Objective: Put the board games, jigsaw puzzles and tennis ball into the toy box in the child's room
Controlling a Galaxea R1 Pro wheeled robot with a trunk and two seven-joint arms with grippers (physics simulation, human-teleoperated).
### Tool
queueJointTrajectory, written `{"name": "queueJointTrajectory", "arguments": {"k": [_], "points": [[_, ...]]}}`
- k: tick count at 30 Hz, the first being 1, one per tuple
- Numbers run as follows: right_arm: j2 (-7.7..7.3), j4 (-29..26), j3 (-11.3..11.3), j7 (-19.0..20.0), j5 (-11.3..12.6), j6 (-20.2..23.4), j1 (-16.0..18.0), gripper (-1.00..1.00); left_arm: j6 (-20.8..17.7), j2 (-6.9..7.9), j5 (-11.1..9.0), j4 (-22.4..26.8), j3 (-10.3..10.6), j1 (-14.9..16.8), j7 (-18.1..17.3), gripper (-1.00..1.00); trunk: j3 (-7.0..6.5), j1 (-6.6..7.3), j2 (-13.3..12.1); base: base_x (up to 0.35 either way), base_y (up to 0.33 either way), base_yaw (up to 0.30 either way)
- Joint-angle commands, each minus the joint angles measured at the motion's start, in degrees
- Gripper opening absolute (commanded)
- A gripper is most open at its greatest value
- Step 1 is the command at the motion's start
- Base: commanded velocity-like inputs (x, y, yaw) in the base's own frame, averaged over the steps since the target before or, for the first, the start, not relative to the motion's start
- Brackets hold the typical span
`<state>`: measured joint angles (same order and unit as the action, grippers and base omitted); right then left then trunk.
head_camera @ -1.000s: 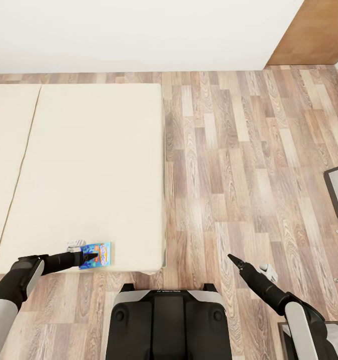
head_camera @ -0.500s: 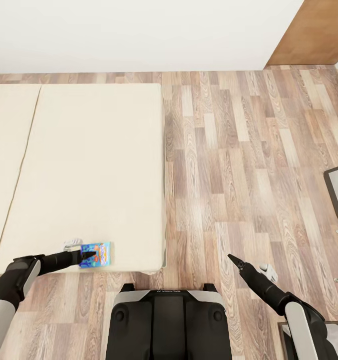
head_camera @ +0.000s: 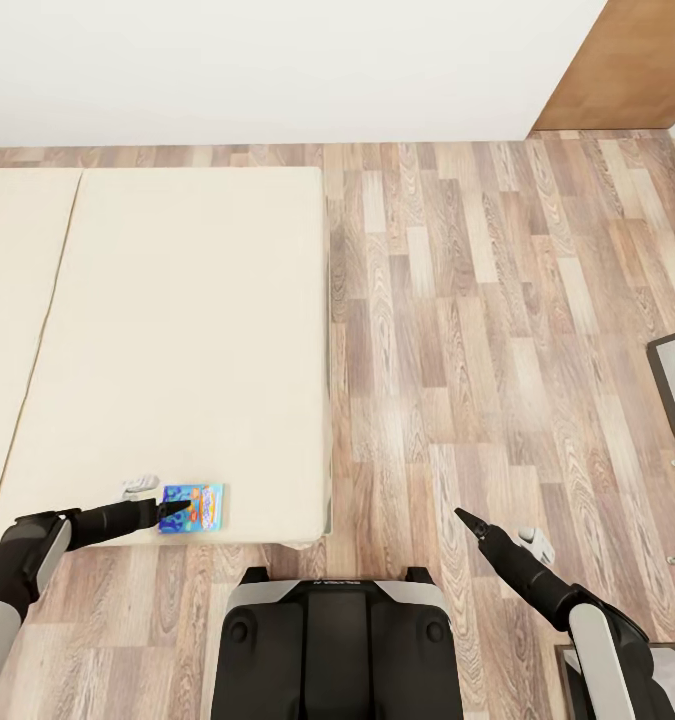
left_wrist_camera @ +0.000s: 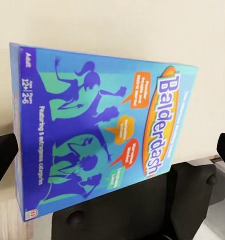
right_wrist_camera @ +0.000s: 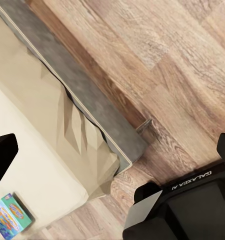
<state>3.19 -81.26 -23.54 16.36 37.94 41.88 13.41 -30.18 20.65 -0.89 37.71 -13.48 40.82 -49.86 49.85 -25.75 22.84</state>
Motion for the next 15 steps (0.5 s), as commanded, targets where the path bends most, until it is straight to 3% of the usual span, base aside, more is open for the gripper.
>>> {"name": "queueJointTrajectory", "arguments": {"k": [1, 15], "points": [[0.06, 0.0, -0.2, 0.3, -0.1, 0.4, 0.0, 1.0, -1.1, -1.05, -0.3, 0.0, 0.0, 0.0, -0.4, 1.0, 0.06, -0.04, 0.1, 0.0, 0.0, 0.0], [0.06, 0.0, -0.2, 0.3, -0.1, 0.4, 0.0, 1.0, -1.1, -1.05, -0.3, 0.0, 0.0, 0.0, -1.3, 1.0, 0.06, -0.04, 0.1, 0.0, 0.0, 0.0]]}}
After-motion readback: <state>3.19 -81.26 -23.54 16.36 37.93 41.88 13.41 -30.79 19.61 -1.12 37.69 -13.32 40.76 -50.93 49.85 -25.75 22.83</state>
